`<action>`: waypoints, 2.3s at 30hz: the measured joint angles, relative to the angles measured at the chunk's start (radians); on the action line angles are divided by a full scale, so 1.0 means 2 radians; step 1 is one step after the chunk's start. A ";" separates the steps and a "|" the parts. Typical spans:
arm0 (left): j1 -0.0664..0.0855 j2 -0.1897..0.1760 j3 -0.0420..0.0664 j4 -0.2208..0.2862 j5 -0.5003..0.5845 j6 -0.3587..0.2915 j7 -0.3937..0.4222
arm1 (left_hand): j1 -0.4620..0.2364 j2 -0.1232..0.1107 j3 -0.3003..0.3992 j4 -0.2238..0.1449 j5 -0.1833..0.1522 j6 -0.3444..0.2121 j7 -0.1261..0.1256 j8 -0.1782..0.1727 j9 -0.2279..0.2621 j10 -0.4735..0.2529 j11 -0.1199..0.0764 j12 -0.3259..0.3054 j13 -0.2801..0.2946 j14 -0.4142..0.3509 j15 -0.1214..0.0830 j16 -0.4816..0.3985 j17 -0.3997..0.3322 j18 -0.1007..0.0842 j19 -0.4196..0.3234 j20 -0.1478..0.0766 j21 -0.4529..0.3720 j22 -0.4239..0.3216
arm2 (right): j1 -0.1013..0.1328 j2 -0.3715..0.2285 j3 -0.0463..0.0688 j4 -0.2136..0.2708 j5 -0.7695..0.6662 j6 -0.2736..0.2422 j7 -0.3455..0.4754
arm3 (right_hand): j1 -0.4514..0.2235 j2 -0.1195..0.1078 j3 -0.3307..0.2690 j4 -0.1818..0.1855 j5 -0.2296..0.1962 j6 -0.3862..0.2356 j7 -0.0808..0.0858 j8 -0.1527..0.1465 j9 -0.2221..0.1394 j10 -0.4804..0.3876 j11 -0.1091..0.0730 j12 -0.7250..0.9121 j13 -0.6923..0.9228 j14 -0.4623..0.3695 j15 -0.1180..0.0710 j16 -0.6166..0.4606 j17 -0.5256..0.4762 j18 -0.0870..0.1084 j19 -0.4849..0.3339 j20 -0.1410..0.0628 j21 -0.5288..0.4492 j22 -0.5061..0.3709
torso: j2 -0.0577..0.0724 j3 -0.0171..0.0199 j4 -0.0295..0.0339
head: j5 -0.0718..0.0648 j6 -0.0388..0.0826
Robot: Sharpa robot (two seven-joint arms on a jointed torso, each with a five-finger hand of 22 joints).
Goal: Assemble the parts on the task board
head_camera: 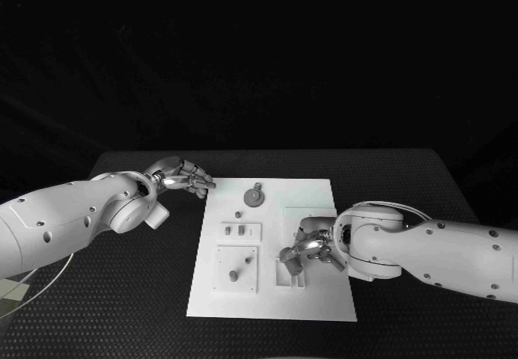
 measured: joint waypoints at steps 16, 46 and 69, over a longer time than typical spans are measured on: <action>0.000 -0.001 0.000 0.000 0.000 0.000 0.000 | 0.000 0.000 -0.001 0.001 0.000 0.000 0.000 0.000 0.000 0.000 0.000 0.000 0.000 0.000 0.000 -0.002 0.001 0.000 0.000 0.000 0.000 0.000 | -0.007 0.014 -0.001 -0.012 -0.003 -0.005 -0.001 | -0.008 -0.006 0.019 -0.015 0.000 0.001 0.001 -0.002 -0.001 0.000 0.000 0.000 0.000 -0.001 -0.002 0.000 -0.002 0.000 0.000 0.000 0.000 0.000 | 0.000 0.0004 0.0000 | 0.001 0.000; 0.000 -0.001 0.000 0.000 0.000 0.001 -0.001 | 0.000 0.000 -0.001 0.001 0.000 0.000 0.000 0.000 0.000 0.000 0.000 0.000 -0.001 0.000 0.000 -0.002 0.001 0.001 0.000 0.000 0.000 0.000 | -0.011 0.022 0.000 -0.023 0.035 0.002 0.001 | -0.029 -0.013 0.032 -0.004 0.000 0.009 0.006 0.000 -0.001 -0.001 -0.001 -0.002 0.000 0.000 -0.004 0.000 -0.003 0.001 0.003 -0.001 0.000 0.000 | 0.000 0.0002 0.0001 | 0.002 -0.002; 0.000 -0.002 0.000 0.000 0.000 0.001 -0.002 | 0.000 0.000 -0.001 0.001 0.000 0.000 0.000 0.000 0.000 0.000 0.000 0.000 -0.001 0.000 0.000 -0.002 0.002 0.004 0.000 0.000 0.000 0.000 | -0.013 0.015 -0.002 -0.020 0.058 -0.002 0.003 | -0.037 -0.010 0.033 -0.003 0.000 0.010 0.007 -0.001 -0.001 -0.001 -0.001 -0.002 0.000 0.000 -0.003 0.000 -0.002 0.002 0.002 -0.002 0.000 0.000 | 0.000 0.0002 -0.0001 | 0.002 -0.003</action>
